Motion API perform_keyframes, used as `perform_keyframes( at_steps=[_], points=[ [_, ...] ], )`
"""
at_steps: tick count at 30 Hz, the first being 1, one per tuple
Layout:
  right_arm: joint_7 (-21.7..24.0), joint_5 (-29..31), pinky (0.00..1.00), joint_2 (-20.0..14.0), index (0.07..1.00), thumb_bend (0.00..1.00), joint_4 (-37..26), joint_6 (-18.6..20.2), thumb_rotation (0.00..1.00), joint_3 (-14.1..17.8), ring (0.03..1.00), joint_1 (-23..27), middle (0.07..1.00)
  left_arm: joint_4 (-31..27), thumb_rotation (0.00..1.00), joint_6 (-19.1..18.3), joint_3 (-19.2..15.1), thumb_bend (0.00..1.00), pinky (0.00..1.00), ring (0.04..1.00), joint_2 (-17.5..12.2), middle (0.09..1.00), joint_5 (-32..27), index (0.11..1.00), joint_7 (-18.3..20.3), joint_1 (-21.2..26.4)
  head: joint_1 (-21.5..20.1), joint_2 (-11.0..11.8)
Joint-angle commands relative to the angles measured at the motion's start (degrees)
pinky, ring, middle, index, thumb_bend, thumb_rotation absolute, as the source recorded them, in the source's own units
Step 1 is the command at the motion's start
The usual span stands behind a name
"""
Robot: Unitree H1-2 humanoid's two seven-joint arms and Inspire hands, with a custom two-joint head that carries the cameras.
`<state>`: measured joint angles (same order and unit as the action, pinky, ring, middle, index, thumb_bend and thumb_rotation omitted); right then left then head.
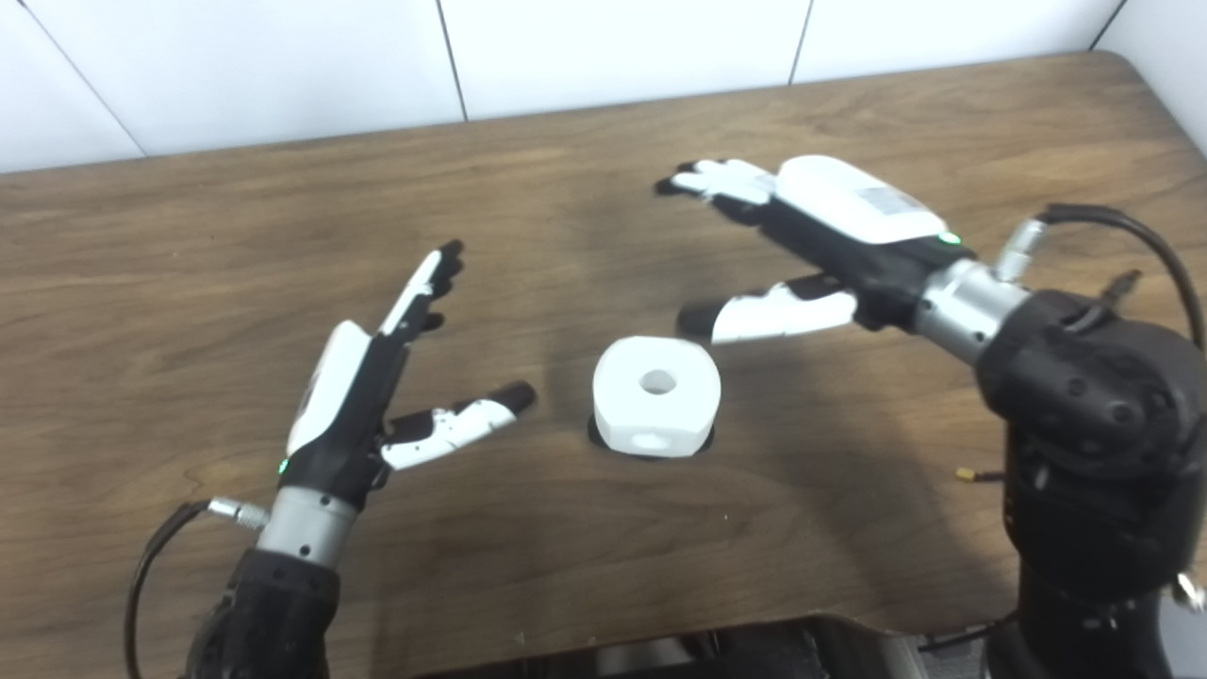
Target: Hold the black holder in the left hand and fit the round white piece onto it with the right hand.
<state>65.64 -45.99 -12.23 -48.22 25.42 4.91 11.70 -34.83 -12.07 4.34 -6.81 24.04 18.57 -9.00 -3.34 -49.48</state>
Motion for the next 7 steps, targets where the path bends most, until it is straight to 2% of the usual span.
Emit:
perform_keyframes(
  at_steps=[1, 3, 5, 7],
  points=[
    [-4.4, 3.4, 0.82, 0.5, 0.930, 0.62, 0.1, 1.4, 1.00, 2.4, 0.934, -1.3, 0.952, -2.0, 0.66, 1.7, -2.4, 0.66, 0.93, 0.946, 0.4, 0.950, -4.0, 0.982, -3.1, -0.6, 0.1, -0.2],
    [-8.8, 5.0, 0.83, 1.6, 0.923, 0.60, 1.3, 1.5, 1.00, 4.8, 0.922, -3.9, 0.943, -2.6, 0.73, 1.4, -4.4, 0.59, 0.93, 0.958, -0.2, 0.961, -5.9, 0.991, -4.0, -1.7, 0.2, -0.3],
    [-13.9, 7.5, 0.84, 2.9, 0.917, 0.60, 2.6, 1.4, 1.00, 6.8, 0.917, -6.2, 0.939, -3.7, 0.81, -0.8, -6.4, 0.57, 0.93, 0.960, -1.3, 0.967, -7.3, 0.998, -4.0, -2.9, 0.1, -0.6],
    [-18.1, 9.8, 0.83, 3.2, 0.908, 0.58, 3.4, 1.1, 1.00, 7.6, 0.902, -7.6, 0.927, -4.4, 0.85, -2.1, -8.0, 0.53, 0.90, 0.948, -2.0, 0.968, -8.9, 1.000, -4.2, -3.7, -0.1, -1.0]
  ],
)
